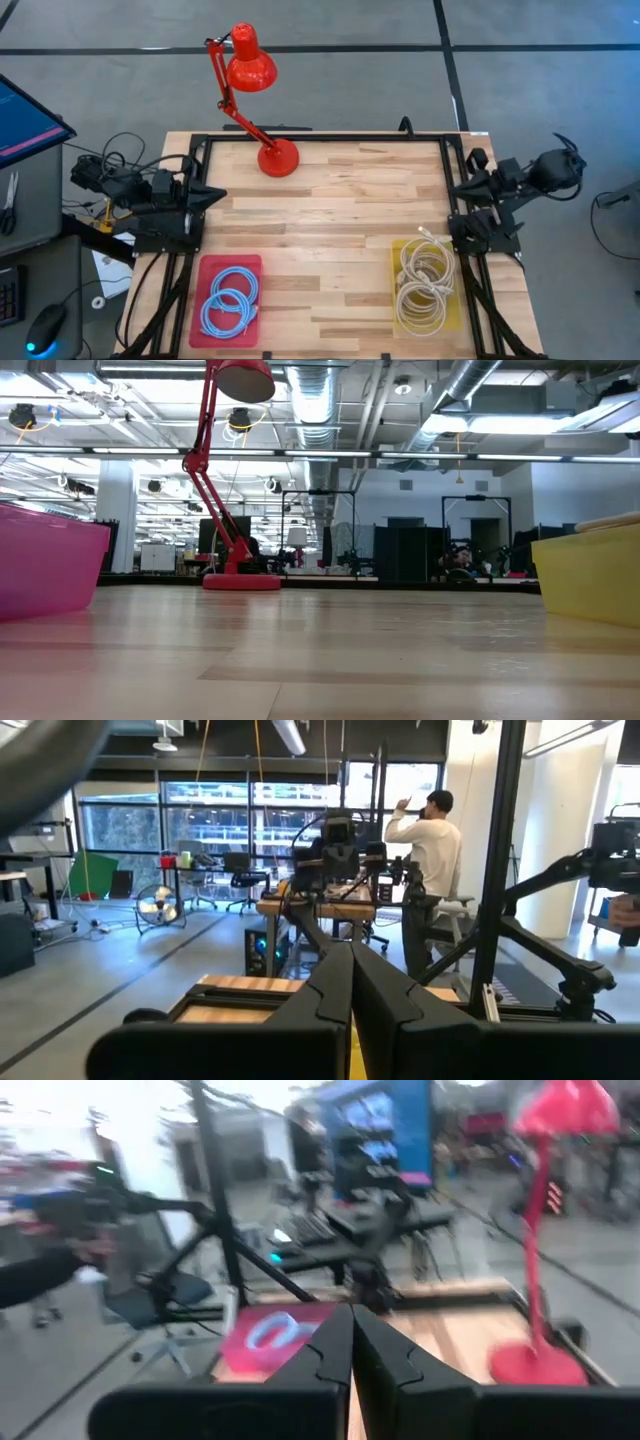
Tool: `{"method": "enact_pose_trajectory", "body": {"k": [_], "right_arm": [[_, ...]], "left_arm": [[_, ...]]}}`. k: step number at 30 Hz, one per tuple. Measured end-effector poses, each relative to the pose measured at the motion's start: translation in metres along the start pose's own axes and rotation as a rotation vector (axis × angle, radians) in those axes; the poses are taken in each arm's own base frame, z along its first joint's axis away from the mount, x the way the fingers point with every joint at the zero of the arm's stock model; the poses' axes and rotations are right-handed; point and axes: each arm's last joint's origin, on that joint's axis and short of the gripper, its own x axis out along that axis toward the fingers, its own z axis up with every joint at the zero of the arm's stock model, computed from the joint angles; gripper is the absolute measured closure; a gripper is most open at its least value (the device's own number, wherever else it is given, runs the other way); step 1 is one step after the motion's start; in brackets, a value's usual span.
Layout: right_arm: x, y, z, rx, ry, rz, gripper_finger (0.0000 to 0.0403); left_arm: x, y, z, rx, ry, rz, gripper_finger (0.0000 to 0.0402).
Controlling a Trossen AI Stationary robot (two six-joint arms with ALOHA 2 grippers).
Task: Pick & Place USB Port
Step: Return to Home Position
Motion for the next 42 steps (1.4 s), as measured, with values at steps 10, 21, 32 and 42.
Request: {"method": "enact_pose_trajectory", "body": {"k": [10, 21, 32, 42], "right_arm": [[-0.007, -0.001, -0.014, -0.096, -0.159, 0.120, 0.0403], [-0.013, -0.010, -0.023, 0.014, -0.178, -0.037, 0.0403], [0.009, -0.001, -0.029, -0.017, -0.131, -0.069, 0.0403], [0.008, -0.003, -0.023, -0.074, -0.190, -0.116, 0.0403]], "left_arm": [[0.003, -0.002, 0.002, 0.016, -0.024, 0.001, 0.0398], [0.008, -0.001, 0.003, 0.024, -0.032, 0.033, 0.0397], [0.021, -0.003, -0.001, 0.039, -0.021, 0.080, 0.0397], [0.031, 0.009, -0.002, 0.060, -0.040, 0.102, 0.0398]]}}
